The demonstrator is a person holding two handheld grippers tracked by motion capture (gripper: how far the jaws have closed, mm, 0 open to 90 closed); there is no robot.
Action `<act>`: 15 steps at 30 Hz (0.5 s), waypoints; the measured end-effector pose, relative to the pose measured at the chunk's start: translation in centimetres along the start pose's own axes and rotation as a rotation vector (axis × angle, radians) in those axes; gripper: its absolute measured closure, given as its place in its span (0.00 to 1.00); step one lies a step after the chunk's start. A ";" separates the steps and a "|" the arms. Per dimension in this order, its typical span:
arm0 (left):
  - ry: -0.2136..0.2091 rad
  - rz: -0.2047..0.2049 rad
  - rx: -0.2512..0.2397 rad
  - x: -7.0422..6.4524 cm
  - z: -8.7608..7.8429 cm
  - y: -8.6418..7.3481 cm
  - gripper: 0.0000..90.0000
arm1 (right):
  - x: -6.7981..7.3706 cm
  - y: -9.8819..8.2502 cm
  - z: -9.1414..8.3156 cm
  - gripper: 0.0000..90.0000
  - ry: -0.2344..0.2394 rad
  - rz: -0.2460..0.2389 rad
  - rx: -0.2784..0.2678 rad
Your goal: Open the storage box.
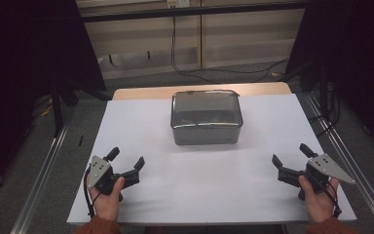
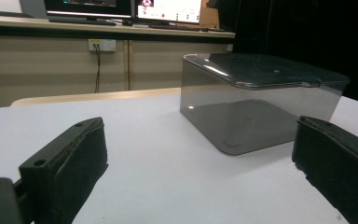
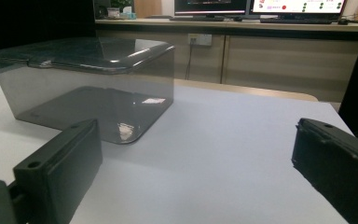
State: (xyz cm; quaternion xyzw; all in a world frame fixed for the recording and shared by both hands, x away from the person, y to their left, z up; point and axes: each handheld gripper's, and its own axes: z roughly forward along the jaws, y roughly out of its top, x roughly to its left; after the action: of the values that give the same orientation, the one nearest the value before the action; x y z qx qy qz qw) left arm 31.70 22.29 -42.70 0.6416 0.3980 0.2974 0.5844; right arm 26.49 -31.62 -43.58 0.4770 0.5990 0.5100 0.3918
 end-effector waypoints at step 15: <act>-0.003 -0.006 0.029 -0.3 0.4 -0.1 0.05 | -0.1 -0.3 0.6 0.02 0.033 0.030 0.026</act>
State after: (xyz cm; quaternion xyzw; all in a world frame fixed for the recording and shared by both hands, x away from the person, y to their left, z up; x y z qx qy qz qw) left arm 31.85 21.84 -42.83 0.6494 0.4033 0.2890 0.5764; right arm 27.05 -31.62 -43.94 0.4825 0.6046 0.5158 0.3681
